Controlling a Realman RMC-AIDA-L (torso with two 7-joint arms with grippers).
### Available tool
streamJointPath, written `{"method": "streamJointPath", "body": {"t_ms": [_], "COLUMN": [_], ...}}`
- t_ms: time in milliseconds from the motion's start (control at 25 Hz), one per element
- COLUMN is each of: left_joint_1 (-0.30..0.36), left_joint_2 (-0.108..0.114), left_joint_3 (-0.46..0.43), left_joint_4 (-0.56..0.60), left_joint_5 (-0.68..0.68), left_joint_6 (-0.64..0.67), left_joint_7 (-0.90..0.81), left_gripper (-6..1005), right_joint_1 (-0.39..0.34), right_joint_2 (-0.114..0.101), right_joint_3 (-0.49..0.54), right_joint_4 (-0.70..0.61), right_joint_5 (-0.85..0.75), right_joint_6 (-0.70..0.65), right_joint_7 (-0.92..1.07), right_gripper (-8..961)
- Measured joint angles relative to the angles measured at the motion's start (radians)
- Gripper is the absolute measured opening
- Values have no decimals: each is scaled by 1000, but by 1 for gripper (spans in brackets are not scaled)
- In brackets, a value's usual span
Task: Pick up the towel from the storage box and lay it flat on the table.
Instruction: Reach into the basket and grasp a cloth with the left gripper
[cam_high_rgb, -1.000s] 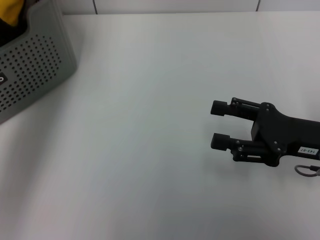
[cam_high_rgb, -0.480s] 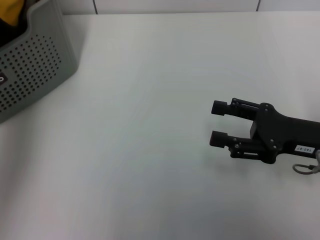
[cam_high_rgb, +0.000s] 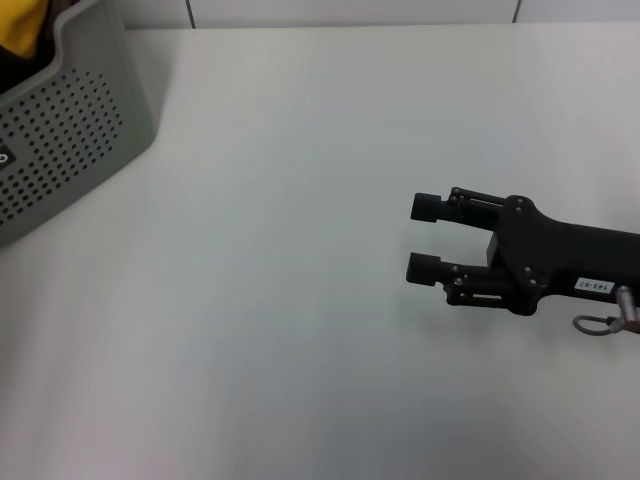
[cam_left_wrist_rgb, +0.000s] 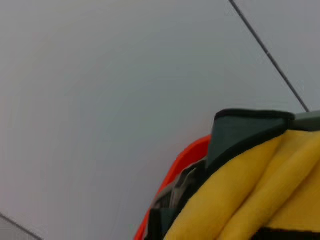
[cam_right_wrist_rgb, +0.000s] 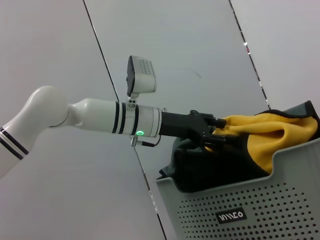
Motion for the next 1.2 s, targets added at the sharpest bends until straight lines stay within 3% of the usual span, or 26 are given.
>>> {"method": "streamJointPath", "body": {"t_ms": [440,800,1000,1200], "left_joint_1": [20,-17,-42,-44], "left_joint_2": [1,3,3,0], "left_joint_3": [-20,-90,-91,-73], "left_joint_4": [18,-58,-98,-92], "left_joint_5": [-1,0,-1,-3], "left_joint_6": [1,-21,-30,-33], "left_joint_7": [28,41,41,22], "left_gripper": [630,627,402,396], "right_joint_1": [-3,1,2,-7], "right_joint_2": [1,4,6,11], "right_joint_3": [5,4,4,4], "right_joint_4": [0,-2,-2,-1], "right_joint_5": [-1,-1,-1,-1], "right_joint_6": [3,15,15,13], "right_joint_7": [2,2,1,-1], "right_gripper": [771,770,770,770]}}
